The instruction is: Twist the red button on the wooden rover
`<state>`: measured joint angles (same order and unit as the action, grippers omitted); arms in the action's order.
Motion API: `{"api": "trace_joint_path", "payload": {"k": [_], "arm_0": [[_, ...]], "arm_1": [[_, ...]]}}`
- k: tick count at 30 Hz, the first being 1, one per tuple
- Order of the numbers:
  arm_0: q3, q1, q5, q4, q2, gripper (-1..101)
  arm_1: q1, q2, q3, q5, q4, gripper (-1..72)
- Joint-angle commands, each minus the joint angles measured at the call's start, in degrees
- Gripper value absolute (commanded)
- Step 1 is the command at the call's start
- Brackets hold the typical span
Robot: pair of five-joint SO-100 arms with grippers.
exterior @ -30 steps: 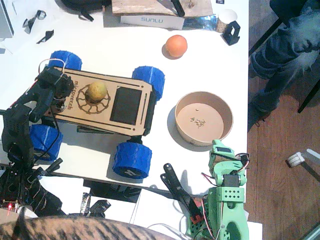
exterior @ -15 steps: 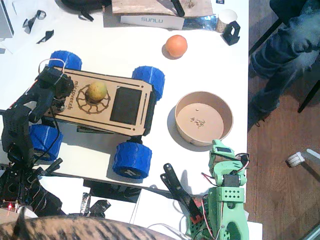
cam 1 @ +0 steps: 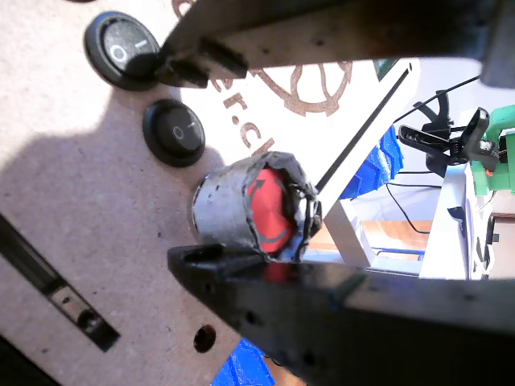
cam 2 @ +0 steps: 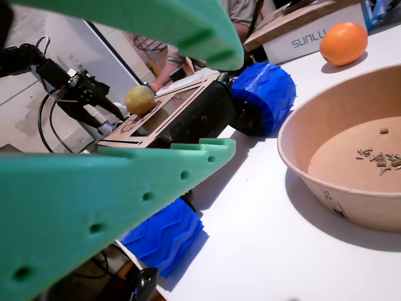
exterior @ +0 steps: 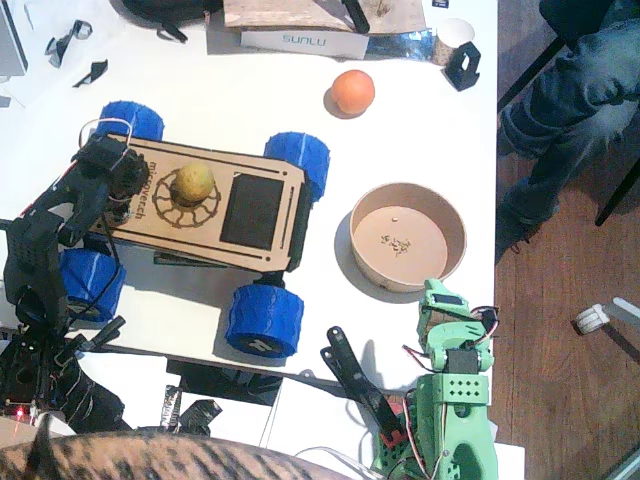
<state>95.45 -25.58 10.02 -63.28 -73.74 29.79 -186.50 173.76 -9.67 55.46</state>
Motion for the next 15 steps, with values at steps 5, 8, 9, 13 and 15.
{"api": "trace_joint_path", "payload": {"k": [5, 8, 9, 13, 15], "arm_0": [[-1.41, -3.34, -0.44, 0.62, -0.18, 24], [-1.41, -4.48, -0.35, 0.62, -0.18, 24], [-1.41, -4.83, -0.35, 0.62, -0.35, 24], [-1.41, -4.92, -0.26, -0.18, -0.79, 25], [-1.32, -5.01, -0.26, -0.18, -0.70, 24]], "arm_1": [[-0.44, 0.00, -0.26, -0.53, -0.35, 10.4], [-0.44, 0.00, -0.26, -0.53, -0.35, 10.4], [-0.44, 0.00, -0.26, -0.53, -0.35, 10.4], [-0.44, 0.00, -0.26, -0.53, -0.35, 10.4], [-0.44, 0.00, -0.26, -0.53, -0.35, 10.4]]}}
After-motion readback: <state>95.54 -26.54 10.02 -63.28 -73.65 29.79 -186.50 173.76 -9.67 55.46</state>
